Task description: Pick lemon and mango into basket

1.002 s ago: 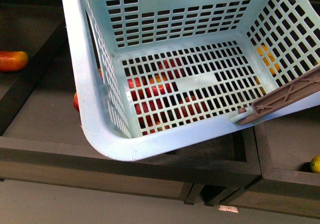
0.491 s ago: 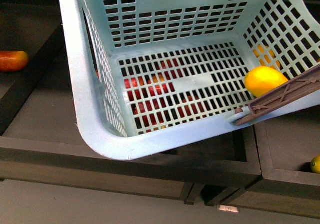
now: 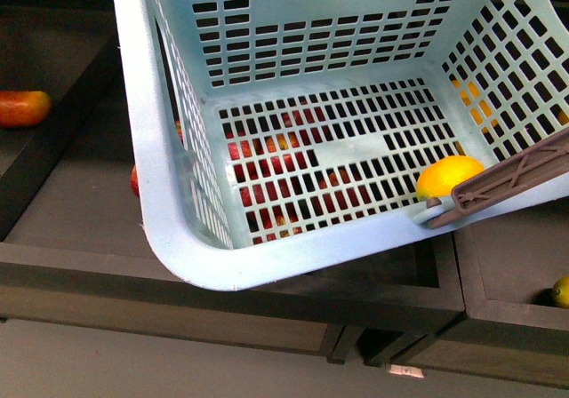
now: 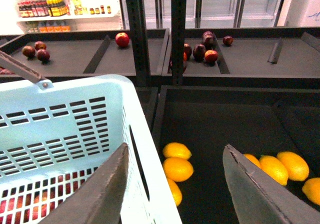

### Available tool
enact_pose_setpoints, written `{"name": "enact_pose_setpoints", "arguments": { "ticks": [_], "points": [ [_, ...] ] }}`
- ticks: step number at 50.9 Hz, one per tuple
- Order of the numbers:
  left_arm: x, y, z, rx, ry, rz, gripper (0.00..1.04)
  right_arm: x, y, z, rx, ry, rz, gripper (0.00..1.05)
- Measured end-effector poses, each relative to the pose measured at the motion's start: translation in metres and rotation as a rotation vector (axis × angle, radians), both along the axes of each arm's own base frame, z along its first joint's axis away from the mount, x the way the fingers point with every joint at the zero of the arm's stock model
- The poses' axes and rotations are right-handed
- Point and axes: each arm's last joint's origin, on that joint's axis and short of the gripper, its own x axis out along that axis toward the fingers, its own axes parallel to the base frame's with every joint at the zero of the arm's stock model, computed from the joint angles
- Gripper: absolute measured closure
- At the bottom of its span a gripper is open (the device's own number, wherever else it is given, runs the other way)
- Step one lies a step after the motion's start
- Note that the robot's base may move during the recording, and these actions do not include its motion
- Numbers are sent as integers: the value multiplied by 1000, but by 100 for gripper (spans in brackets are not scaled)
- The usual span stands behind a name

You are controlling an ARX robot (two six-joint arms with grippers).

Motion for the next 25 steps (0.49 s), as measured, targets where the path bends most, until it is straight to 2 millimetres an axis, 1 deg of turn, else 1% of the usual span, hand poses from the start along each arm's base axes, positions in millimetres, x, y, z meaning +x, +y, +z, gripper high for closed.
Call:
{"name": "enact_pose_setpoints", "arguments": {
  "ticks": [4,12,14,17,25],
  "points": [
    [1,1,0,4,-4,9,99,-14,5,-10,-10,-6,-2,67],
    [1,1,0,4,-4,6,99,-34,12,-26,-14,-1,-6,102],
    [1,1,0,3,-3,5,99,-39,16,-29,-17,-3,-26,103],
    [1,1,0,3,-3,5,99,-44,22,-32,-17,-2,-4,103],
    [1,1,0,3,-3,7,99,-54,24,-38,-18,-1,-3,103]
  ]
}}
